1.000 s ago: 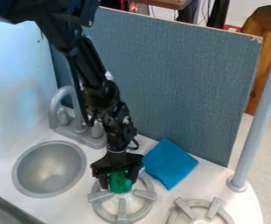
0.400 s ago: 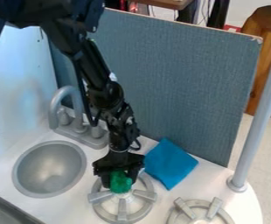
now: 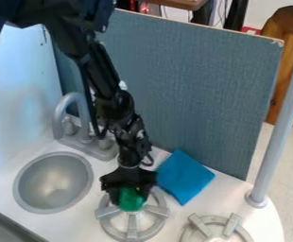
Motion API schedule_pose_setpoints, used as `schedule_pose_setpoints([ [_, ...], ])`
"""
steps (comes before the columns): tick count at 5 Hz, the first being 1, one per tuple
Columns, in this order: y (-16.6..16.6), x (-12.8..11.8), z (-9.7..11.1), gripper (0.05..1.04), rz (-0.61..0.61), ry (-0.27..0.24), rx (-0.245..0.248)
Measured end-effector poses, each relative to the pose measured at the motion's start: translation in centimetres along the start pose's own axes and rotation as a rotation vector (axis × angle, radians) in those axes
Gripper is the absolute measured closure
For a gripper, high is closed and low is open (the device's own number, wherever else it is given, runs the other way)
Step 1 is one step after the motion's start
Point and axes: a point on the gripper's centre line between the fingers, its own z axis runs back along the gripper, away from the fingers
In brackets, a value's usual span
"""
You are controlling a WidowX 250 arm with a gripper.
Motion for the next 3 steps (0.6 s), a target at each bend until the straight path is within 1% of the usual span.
schedule_pose_setpoints([
  [1, -1.9, 0.2, 2.4, 0.227, -0.053, -0.057, -0.050],
  [2, -4.4, -0.4, 3.5, 0.227, -0.179, -0.064, -0.064],
  [3, -7.9, -0.3, 4.9, 0.227, -0.281, -0.120, -0.081],
])
